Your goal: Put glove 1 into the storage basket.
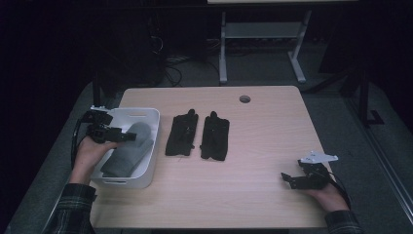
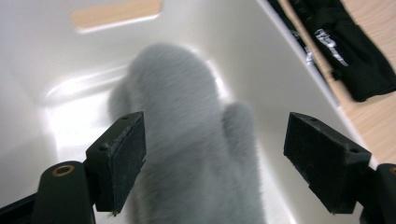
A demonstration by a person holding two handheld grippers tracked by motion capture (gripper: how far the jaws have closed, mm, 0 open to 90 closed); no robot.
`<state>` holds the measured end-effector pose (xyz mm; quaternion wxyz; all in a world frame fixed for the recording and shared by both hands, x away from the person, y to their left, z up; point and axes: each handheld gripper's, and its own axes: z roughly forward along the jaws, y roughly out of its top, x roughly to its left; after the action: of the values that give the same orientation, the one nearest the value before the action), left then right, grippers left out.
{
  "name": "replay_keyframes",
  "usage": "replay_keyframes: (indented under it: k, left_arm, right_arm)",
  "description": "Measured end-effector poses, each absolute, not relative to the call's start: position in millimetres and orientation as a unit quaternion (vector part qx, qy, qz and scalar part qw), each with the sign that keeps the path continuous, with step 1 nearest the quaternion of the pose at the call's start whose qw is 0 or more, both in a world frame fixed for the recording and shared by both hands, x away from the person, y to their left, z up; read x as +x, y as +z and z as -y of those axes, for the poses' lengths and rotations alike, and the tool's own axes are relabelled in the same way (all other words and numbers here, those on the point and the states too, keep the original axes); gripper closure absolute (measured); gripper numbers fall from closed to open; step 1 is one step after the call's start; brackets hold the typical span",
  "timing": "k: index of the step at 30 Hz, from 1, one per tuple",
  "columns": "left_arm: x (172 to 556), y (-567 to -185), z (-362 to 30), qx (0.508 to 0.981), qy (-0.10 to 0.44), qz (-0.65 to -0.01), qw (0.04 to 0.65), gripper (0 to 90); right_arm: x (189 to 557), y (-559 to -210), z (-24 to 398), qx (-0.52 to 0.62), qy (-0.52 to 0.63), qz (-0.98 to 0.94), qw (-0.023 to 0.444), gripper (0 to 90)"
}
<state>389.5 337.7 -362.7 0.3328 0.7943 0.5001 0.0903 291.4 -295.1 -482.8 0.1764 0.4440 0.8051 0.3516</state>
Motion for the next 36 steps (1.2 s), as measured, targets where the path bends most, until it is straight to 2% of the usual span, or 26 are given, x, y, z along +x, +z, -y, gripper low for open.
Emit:
replay_keyframes:
  k: [20, 36]
  left_arm:
    - [361, -336, -252, 0.821, 0.09, -0.404, 0.393, 18.9]
    - [337, -362, -185, 0.852, 0.082, -0.337, 0.393, 18.9]
  right_arm:
    - [291, -483, 295, 0.444, 0.351, -0.805, 0.177, 13.2]
    - [291, -483, 295, 0.445, 0.351, -0.805, 0.176, 13.2]
